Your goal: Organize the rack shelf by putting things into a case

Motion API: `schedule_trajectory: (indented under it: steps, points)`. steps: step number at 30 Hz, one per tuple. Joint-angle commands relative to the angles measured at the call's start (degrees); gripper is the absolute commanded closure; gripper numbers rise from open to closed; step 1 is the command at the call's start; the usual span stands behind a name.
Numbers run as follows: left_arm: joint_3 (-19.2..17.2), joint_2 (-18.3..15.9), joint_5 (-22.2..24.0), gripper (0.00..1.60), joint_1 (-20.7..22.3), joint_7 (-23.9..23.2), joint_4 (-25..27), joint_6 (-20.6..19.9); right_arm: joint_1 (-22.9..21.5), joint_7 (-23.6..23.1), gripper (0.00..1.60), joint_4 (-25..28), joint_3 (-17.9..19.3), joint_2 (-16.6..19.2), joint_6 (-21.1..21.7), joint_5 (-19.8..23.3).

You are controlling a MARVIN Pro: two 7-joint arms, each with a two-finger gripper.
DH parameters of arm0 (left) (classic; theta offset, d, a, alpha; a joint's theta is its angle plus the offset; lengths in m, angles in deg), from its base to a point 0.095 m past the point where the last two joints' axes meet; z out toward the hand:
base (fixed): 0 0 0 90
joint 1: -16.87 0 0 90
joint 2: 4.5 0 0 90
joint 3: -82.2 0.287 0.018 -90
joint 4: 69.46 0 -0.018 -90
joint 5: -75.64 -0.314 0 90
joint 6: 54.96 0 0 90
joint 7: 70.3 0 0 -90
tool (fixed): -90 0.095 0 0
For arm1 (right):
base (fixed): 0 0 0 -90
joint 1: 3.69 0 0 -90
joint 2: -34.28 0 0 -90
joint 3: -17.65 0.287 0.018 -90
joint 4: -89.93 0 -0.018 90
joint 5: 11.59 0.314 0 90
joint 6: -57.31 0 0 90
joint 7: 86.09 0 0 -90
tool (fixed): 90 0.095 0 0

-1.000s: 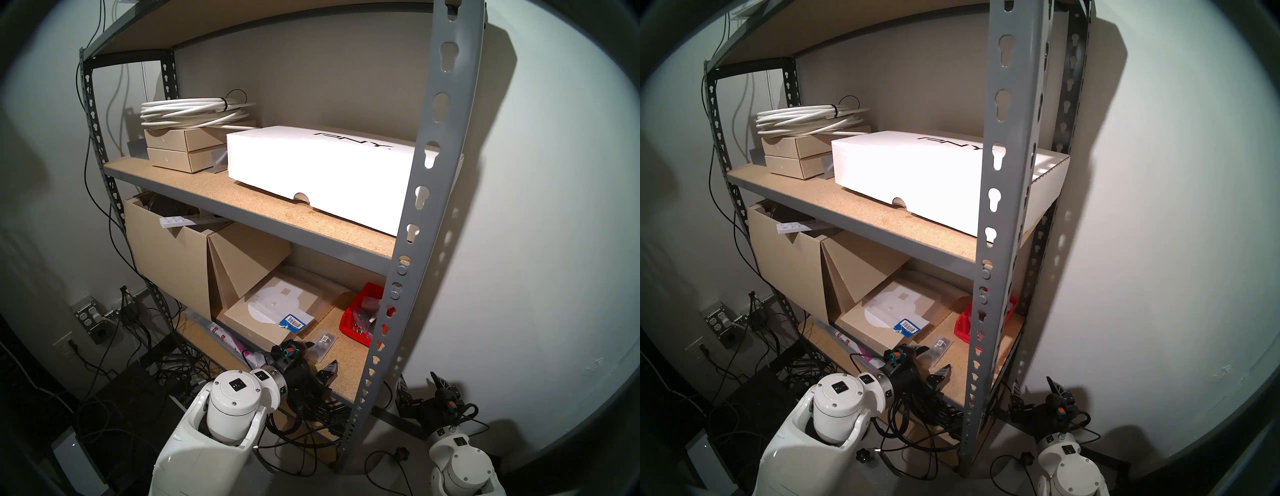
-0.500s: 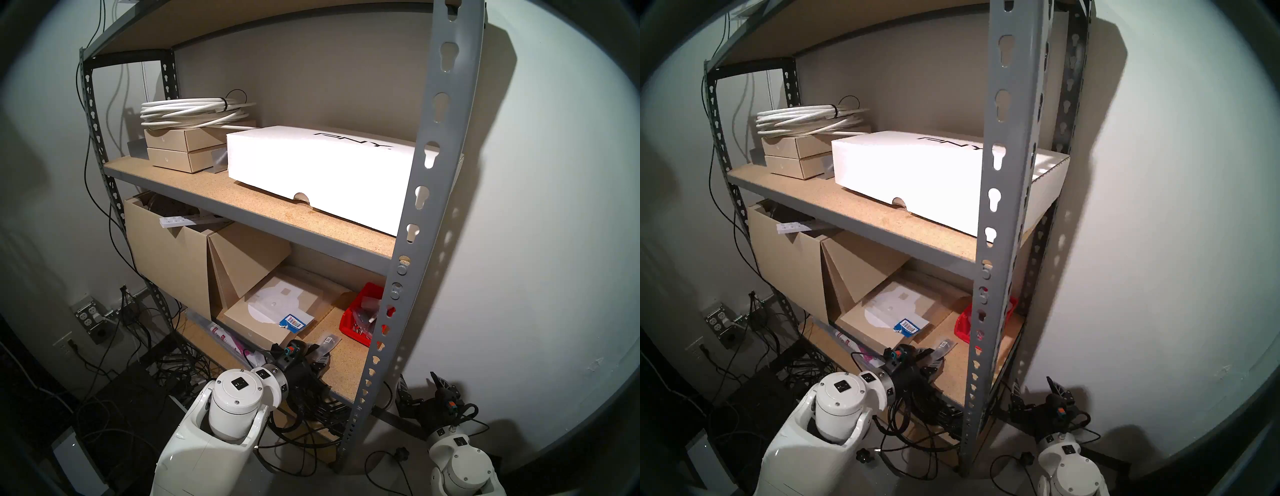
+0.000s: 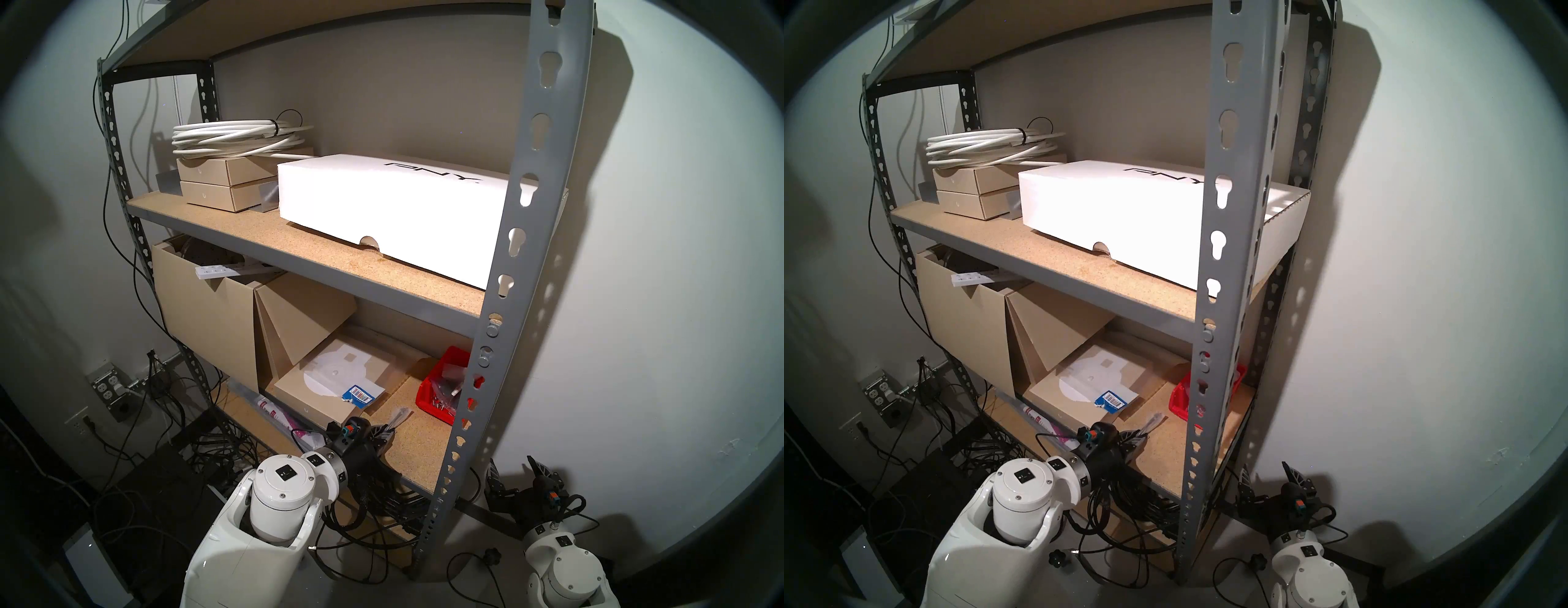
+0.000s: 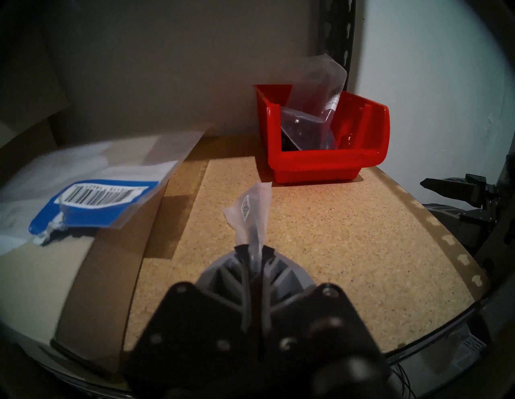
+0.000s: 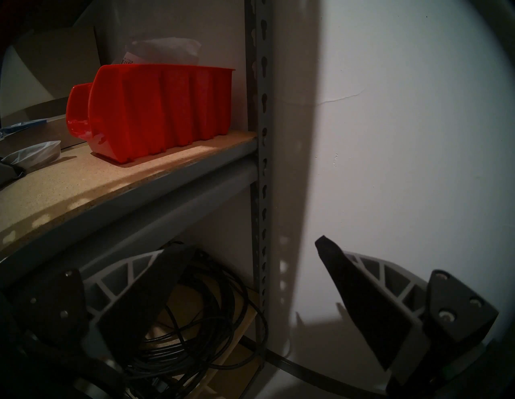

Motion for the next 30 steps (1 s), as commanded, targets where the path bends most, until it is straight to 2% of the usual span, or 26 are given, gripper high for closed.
schedule_trajectory:
  steps: [1, 7, 13, 30]
  points:
    - [0.00, -0.13, 1.03, 1.60, -2.15, -0.77, 5.94, 1.05, -0.07, 0.01, 0.00, 1.03, 0.01, -0.01, -0.13, 0.02]
    - [-0.22, -0.04, 1.54, 1.60, -3.30, -0.98, 9.73, 1.55, -0.07, 0.01, 0.00, 1.01, 0.01, -0.01, -0.14, 0.02]
    - [0.99, 0.98, 1.95, 1.60, -2.12, -1.48, 11.15, 2.66, -0.07, 0.01, 0.00, 1.01, 0.01, -0.01, -0.14, 0.02]
    - [6.32, 5.31, 2.18, 1.60, 6.13, -0.09, 6.99, 1.12, -0.08, 0.01, 0.00, 1.00, 0.01, -0.01, -0.15, 0.02]
